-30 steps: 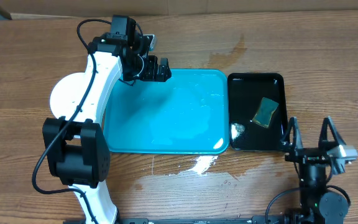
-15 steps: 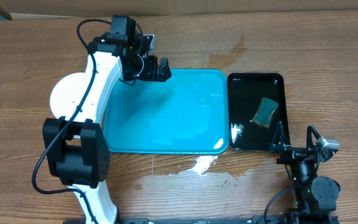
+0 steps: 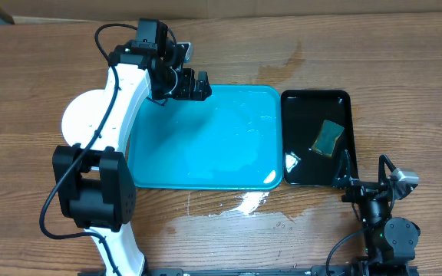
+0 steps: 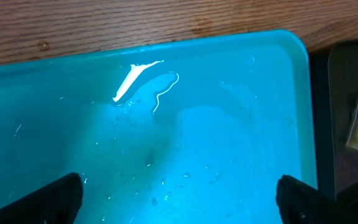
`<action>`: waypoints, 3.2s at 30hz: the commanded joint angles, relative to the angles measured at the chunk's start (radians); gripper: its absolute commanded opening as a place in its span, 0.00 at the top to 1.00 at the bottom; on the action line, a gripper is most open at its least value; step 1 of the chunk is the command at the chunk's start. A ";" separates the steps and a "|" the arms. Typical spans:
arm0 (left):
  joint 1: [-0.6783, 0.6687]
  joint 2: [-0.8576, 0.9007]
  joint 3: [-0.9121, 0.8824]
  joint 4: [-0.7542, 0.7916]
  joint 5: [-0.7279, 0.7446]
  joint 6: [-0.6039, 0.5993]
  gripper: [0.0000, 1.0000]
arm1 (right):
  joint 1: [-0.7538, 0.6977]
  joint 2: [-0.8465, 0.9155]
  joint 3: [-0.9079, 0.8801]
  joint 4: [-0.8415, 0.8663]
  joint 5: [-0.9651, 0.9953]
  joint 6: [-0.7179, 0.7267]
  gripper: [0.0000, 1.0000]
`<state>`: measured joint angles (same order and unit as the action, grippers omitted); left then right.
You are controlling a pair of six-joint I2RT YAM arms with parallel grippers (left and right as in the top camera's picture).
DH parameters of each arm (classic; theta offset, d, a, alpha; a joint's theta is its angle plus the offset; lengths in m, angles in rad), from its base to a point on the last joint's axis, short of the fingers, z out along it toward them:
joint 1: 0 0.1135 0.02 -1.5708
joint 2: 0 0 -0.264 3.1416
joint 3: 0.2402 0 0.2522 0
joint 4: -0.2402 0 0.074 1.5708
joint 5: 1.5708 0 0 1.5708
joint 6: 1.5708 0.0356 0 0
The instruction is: Clean dirty plates on tray and stack at the side
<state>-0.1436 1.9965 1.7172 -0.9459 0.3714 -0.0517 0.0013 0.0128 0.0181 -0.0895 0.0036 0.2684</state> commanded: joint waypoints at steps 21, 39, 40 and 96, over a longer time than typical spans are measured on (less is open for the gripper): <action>-0.201 -0.656 0.007 0.002 -0.135 0.003 0.00 | -0.003 -0.010 -0.010 0.005 -0.005 0.005 0.00; 0.198 -1.271 -0.144 -0.287 -0.164 0.003 0.00 | -0.003 -0.010 -0.010 0.005 -0.005 0.005 0.00; 0.204 -1.300 -0.177 -0.287 -0.164 0.003 0.00 | -0.003 -0.010 -0.010 0.005 -0.005 0.005 0.00; 0.224 -1.992 -1.712 0.871 -0.329 -0.293 0.00 | -0.003 -0.010 -0.010 0.005 -0.005 0.005 0.00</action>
<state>0.1005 0.0139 0.0082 -0.0715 0.0597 -0.3351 0.0013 0.0128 0.0181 -0.0906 0.0032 0.2691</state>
